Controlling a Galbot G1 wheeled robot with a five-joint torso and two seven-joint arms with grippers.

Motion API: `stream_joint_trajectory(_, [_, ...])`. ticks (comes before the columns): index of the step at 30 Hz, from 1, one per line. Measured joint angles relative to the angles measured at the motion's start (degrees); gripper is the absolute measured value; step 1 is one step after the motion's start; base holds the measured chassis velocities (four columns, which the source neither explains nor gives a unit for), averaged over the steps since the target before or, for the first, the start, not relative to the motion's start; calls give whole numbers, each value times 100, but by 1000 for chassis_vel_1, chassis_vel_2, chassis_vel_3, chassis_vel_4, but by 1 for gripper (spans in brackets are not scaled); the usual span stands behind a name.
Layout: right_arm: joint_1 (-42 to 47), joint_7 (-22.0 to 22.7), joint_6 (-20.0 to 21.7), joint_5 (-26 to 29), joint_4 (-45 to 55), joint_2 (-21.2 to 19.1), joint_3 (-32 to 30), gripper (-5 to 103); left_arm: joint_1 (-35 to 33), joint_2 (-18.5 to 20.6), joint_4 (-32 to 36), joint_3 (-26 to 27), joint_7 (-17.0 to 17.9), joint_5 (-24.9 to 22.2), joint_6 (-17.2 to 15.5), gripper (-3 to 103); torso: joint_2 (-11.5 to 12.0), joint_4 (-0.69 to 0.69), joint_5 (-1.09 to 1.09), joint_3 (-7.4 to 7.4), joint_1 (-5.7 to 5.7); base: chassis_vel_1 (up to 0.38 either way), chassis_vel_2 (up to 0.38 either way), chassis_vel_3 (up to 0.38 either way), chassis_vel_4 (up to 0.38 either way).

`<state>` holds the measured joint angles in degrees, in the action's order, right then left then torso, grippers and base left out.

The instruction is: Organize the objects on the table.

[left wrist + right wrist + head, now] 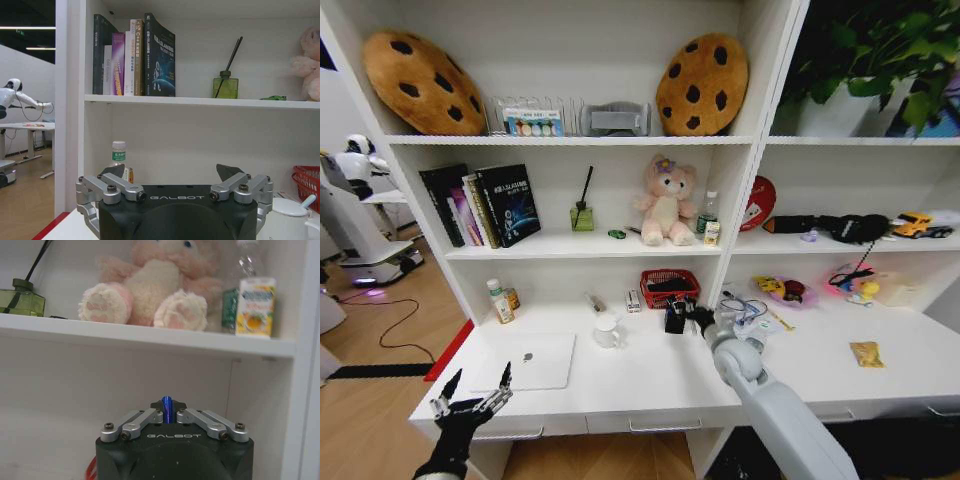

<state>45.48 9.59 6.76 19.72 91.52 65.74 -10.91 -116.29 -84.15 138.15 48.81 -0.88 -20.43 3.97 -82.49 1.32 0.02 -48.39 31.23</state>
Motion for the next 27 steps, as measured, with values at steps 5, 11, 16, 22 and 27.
stream_joint_trajectory(5, [-679,-432,-1089,-997,-1248,377,130,7,0,0,0,0,2,0,0,100,1,-1,-3,-1,1,0,0,0,0])
stream_joint_trajectory(11, [-963,-678,-1681,-1069,-2058,621,231,7,0,0,0,0,2,0,0,100,1,3,-2,0,1,0,0,0,0])
stream_joint_trajectory(16, [-772,-725,-1719,-995,-2054,655,241,7,0,0,0,0,3,0,0,100,0,3,-2,1,-1,0,0,0,0])
stream_joint_trajectory(22, [-596,-725,-1744,-1007,-2012,696,238,7,0,0,0,0,3,0,0,100,0,2,-2,1,0,0,0,0,0])
stream_joint_trajectory(27, [-437,-683,-1744,-1103,-1923,724,214,7,0,0,0,0,3,0,0,100,-1,1,-3,1,0,0,0,0,0])
